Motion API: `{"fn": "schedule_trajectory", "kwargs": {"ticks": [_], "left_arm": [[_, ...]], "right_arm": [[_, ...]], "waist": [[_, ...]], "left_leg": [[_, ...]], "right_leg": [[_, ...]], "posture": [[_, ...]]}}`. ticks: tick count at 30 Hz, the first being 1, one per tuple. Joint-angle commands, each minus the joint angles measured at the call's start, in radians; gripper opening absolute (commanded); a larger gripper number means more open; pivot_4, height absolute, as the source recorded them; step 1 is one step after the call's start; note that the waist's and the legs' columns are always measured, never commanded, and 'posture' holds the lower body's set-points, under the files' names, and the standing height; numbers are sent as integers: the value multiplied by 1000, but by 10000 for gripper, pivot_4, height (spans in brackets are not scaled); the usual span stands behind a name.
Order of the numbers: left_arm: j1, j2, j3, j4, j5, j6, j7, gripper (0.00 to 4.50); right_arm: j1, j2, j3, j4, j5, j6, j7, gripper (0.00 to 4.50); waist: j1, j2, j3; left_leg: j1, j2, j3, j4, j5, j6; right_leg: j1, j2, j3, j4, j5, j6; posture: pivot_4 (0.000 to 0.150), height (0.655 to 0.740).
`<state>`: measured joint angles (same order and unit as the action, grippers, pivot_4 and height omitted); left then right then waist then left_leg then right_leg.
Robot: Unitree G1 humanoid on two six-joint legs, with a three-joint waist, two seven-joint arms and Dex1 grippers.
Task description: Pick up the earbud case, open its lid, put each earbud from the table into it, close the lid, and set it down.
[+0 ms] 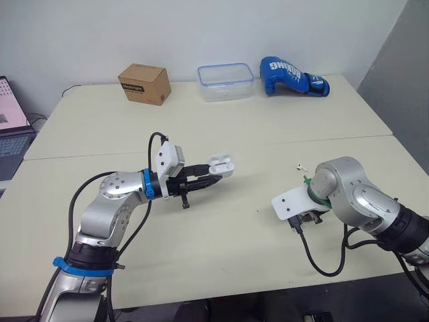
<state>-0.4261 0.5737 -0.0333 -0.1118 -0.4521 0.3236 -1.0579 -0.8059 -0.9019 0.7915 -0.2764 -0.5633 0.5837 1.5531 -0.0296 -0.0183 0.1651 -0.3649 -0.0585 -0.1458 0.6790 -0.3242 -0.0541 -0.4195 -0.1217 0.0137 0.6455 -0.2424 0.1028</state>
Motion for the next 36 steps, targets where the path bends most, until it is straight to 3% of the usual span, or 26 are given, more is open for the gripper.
{"fn": "schedule_trajectory", "kwargs": {"ticks": [1, 5, 6, 22, 28, 36], "left_arm": [[-3, -2, 9, -40, -4, -17, 6, 7805], [-1, 0, 9, -42, -5, -16, 6, 7805], [0, 0, 9, -43, -5, -16, 6, 7805], [-1, 1, 8, -37, -3, -16, 4, 7805], [-17, 2, 12, -5, -17, 17, -1, 7805], [-86, -17, -10, 113, 9, 2, -29, 7805]], "right_arm": [[-9, -20, 17, -3, 2, 0, 61, 15936], [-13, -23, 24, -5, 4, 7, 61, 4273], [-14, -25, 26, -7, 6, 10, 61, 3829], [14, -58, -29, -34, 44, 26, 60, 3831], [29, -39, -202, -54, 186, 92, 19, 3831], [119, 139, -608, -90, 529, 321, -137, 3831]], "waist": [[0, 0, 0], [0, 0, 0], [0, 0, 0], [2, 0, 0], [1, 0, 0], [3, 0, 0]], "left_leg": [[0, 0, 0, 0, 0, 0], [0, 0, 0, 0, 0, 0], [0, 0, 0, 0, 0, 0], [0, 0, 0, 0, 0, 0], [-1, 0, 0, 0, 0, 0], [-1, 0, -1, 0, 0, 0]], "right_leg": [[0, 0, 0, 0, 0, 0], [0, 0, 0, 0, 0, 0], [0, 0, 0, 0, 0, 0], [0, 0, 0, 0, 0, 0], [-1, 0, 0, 0, 0, 0], [0, 0, 0, 0, 0, 0]], "posture": [[1500, 7307], [1500, 7307], [1500, 7307], [1500, 7307], [1500, 7307], [1500, 7307]]}}
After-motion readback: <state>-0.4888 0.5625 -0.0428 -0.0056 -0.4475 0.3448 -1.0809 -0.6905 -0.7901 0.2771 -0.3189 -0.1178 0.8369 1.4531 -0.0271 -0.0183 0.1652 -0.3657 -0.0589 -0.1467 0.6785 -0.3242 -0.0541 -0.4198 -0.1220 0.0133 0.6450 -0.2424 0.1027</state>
